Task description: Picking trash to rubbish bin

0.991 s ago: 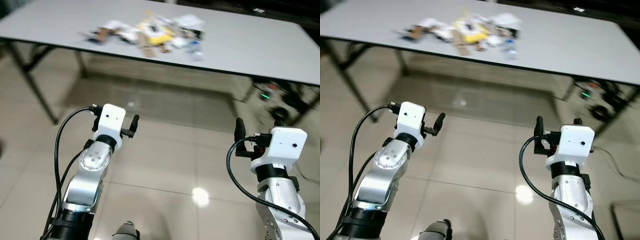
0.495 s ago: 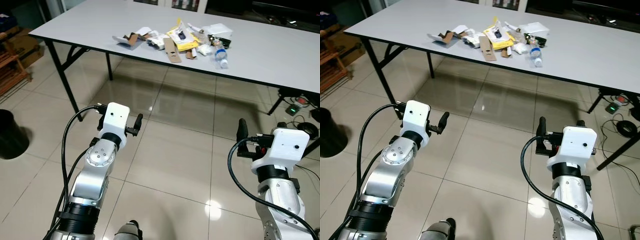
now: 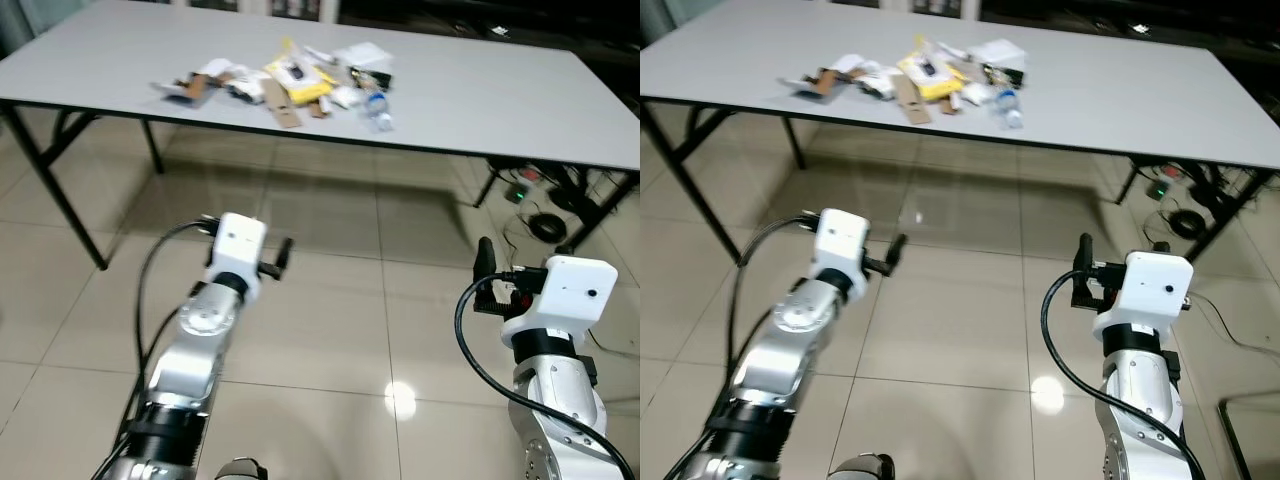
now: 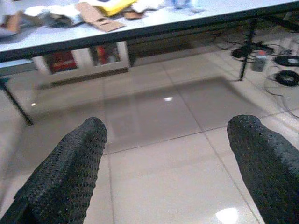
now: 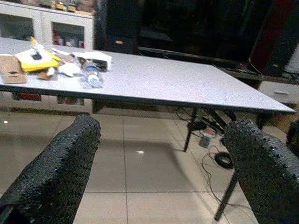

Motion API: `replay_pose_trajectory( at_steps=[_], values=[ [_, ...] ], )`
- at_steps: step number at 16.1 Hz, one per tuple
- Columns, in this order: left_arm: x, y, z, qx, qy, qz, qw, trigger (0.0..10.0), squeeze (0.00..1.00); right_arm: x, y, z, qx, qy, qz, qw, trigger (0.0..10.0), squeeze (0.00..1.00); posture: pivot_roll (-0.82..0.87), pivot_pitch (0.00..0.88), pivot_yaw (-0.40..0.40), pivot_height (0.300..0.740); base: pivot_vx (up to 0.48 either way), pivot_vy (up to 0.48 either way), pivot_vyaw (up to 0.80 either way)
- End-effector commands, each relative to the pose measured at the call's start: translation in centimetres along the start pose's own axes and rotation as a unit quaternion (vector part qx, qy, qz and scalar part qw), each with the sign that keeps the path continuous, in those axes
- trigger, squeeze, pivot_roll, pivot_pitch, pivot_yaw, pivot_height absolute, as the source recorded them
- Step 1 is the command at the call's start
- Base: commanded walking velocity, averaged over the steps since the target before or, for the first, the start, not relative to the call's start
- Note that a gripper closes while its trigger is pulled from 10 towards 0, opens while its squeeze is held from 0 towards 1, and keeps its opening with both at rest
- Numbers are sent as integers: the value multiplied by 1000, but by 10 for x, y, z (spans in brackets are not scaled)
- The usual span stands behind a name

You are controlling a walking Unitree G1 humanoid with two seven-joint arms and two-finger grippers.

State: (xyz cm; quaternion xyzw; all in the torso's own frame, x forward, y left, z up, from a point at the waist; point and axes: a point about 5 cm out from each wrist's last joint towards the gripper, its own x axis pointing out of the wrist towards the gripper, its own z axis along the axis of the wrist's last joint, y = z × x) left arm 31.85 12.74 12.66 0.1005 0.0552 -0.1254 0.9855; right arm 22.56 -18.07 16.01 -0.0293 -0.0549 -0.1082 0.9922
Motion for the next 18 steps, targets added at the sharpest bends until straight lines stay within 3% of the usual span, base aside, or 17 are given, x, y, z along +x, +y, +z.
replay_pose_trajectory(
  at_steps=[1,7,11,18],
  values=[
    [3,-2,5,6,-10,-12,1000,10000,0,1,-4,1,-3,-6,-17,1000,10000,0,194,77,-37,740,0,0,0],
    [13,-2,11,21,-16,-39,999,10000,0,-3,1,-2,3,-8,-32,999,10000,0,180,75,9,740,0,0,0],
    [13,-8,9,3,-13,-50,999,10000,0,-4,-2,-2,-3,-7,-32,999,10000,0,172,75,-4,740,0,0,0],
    [13,-11,3,-17,-9,-50,999,10000,0,-3,-1,2,-17,-13,-15,1000,10000,0,168,81,-26,740,297,0,0]
  ],
)
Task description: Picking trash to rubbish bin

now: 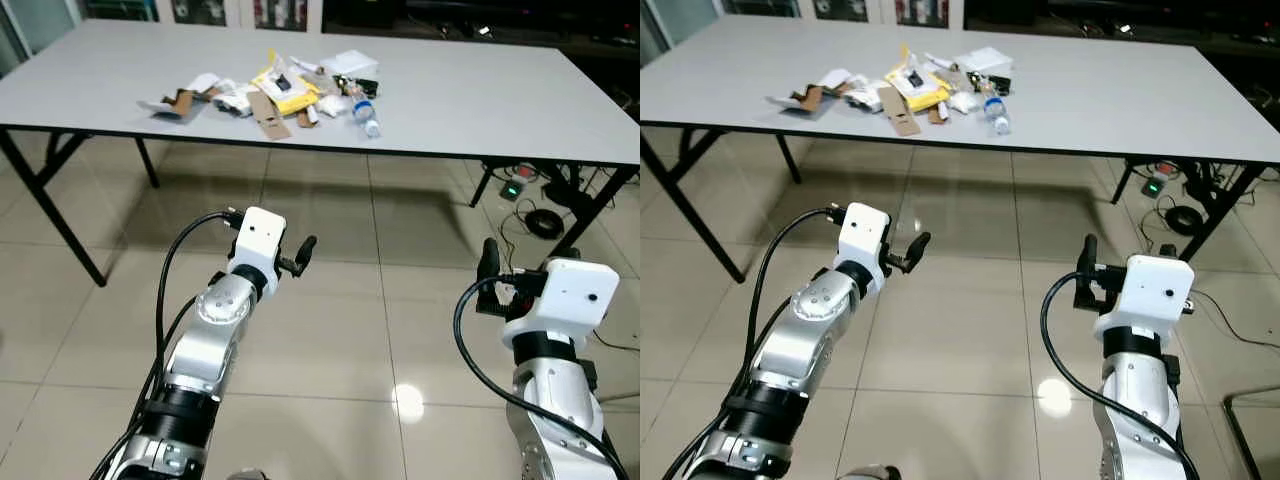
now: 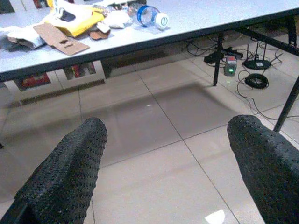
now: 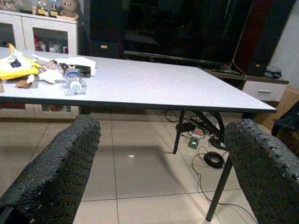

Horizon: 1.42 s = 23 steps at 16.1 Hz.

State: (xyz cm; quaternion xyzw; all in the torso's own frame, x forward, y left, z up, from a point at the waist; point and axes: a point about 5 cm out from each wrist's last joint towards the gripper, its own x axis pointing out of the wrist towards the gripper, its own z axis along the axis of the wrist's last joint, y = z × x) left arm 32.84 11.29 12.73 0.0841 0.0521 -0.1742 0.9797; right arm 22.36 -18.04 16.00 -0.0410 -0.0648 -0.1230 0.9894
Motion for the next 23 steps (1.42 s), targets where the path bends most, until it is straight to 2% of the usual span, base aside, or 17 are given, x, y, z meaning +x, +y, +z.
replay_pose_trajectory(
  at_steps=[1,23],
  values=[
    [0,0,-2,-6,1,0,1000,10000,0,0,0,2,-8,-3,4,1000,10000,0,166,87,-34,740,450,0,0],
    [3,-3,-3,-19,1,8,1000,10000,0,2,0,1,-9,6,16,1000,10000,0,160,84,-56,740,459,0,0]
  ],
)
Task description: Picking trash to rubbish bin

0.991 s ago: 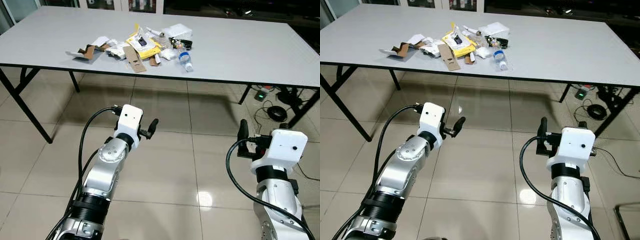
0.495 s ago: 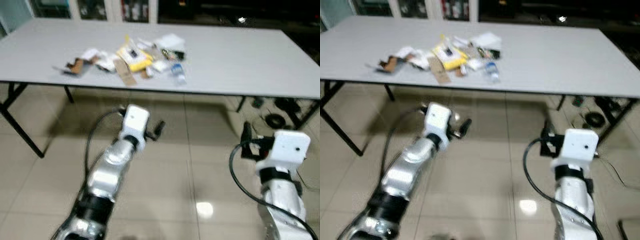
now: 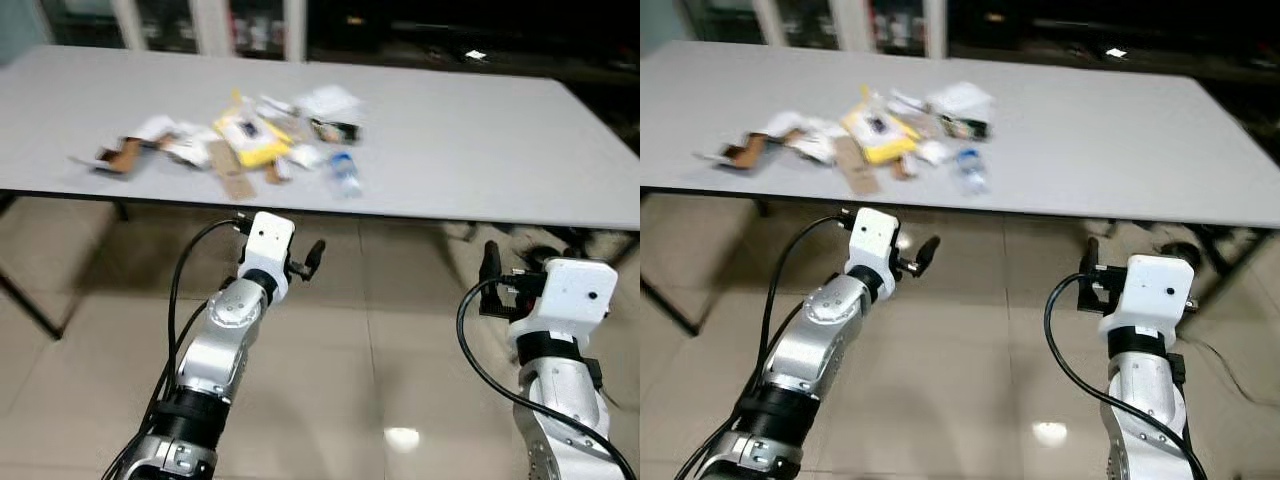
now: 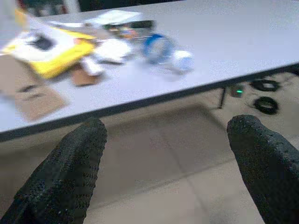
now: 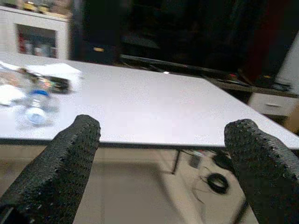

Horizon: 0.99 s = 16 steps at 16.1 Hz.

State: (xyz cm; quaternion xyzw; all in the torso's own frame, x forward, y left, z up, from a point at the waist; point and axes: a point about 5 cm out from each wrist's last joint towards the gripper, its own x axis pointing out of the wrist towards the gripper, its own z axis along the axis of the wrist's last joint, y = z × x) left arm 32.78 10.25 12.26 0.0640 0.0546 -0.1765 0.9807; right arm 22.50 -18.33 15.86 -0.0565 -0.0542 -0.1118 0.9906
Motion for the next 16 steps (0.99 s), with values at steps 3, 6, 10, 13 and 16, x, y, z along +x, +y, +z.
replay_pose_trajectory(
  at_steps=[3,6,10,13,16],
  values=[
    [0,6,-1,-1,2,12,1000,10000,0,1,2,3,6,0,9,1000,10000,0,158,84,-63,740,460,0,0],
    [0,6,-2,-1,2,18,1000,10000,0,1,6,1,11,7,23,1000,10000,0,159,85,-66,740,448,0,0],
    [0,7,-1,0,-3,33,999,10000,0,1,9,1,17,9,29,999,10000,0,159,85,-66,740,0,0,0],
    [2,6,0,1,-2,33,999,10000,0,1,9,1,18,9,31,999,10000,0,158,85,-64,740,0,-424,0],
    [3,5,0,0,-2,34,999,10000,0,2,11,1,20,9,34,999,10000,0,160,84,-63,740,0,-469,0]
  ],
)
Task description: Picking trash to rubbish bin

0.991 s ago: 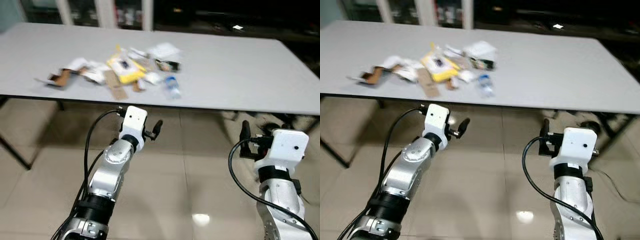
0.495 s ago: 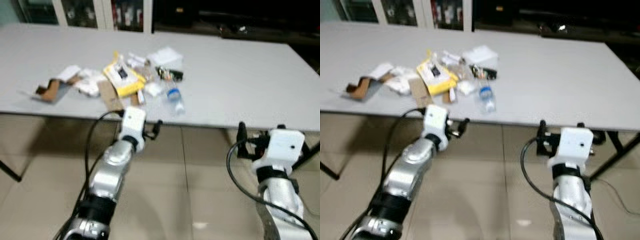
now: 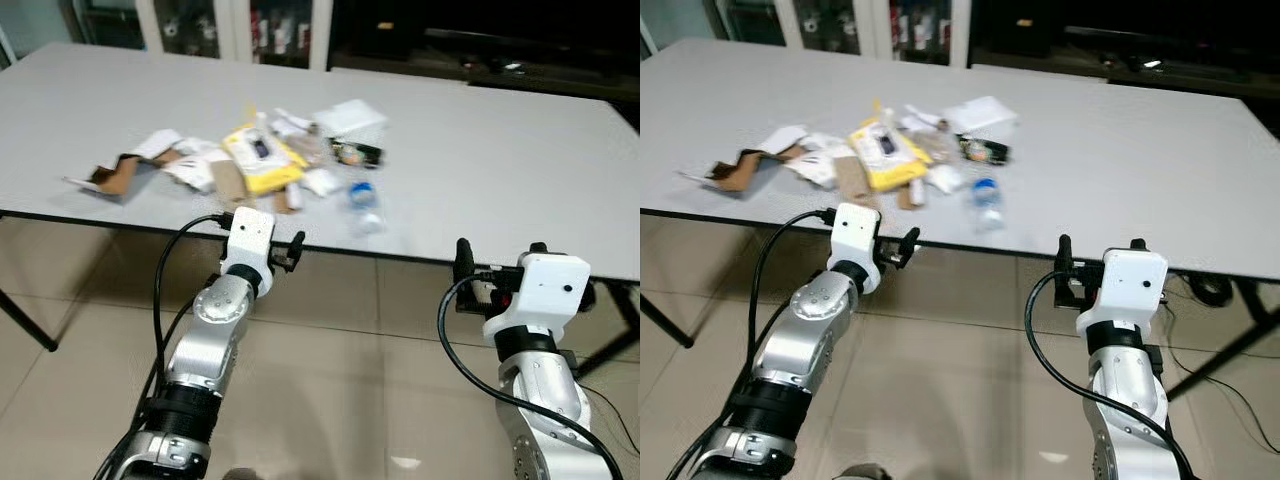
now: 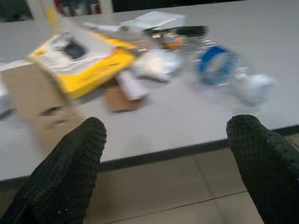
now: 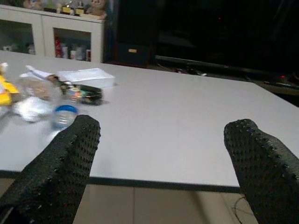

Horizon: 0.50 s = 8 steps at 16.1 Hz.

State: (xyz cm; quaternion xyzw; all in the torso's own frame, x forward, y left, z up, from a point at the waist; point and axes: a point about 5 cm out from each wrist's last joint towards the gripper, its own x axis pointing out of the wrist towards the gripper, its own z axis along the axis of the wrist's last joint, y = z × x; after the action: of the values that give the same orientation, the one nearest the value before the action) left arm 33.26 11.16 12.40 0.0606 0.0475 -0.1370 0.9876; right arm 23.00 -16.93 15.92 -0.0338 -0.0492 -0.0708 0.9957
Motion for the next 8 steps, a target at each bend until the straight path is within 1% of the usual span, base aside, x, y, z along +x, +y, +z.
replay_pose_trajectory(
  at_steps=[1,8],
  values=[
    [2,-5,-1,5,4,-6,1000,10000,0,1,-2,0,-5,4,-4,1000,10000,0,164,83,-64,740,0,-469,0],
    [3,-6,0,3,3,-4,1000,10000,0,2,-1,0,-6,2,-1,1000,10000,0,159,79,-62,740,0,-469,0]
  ],
)
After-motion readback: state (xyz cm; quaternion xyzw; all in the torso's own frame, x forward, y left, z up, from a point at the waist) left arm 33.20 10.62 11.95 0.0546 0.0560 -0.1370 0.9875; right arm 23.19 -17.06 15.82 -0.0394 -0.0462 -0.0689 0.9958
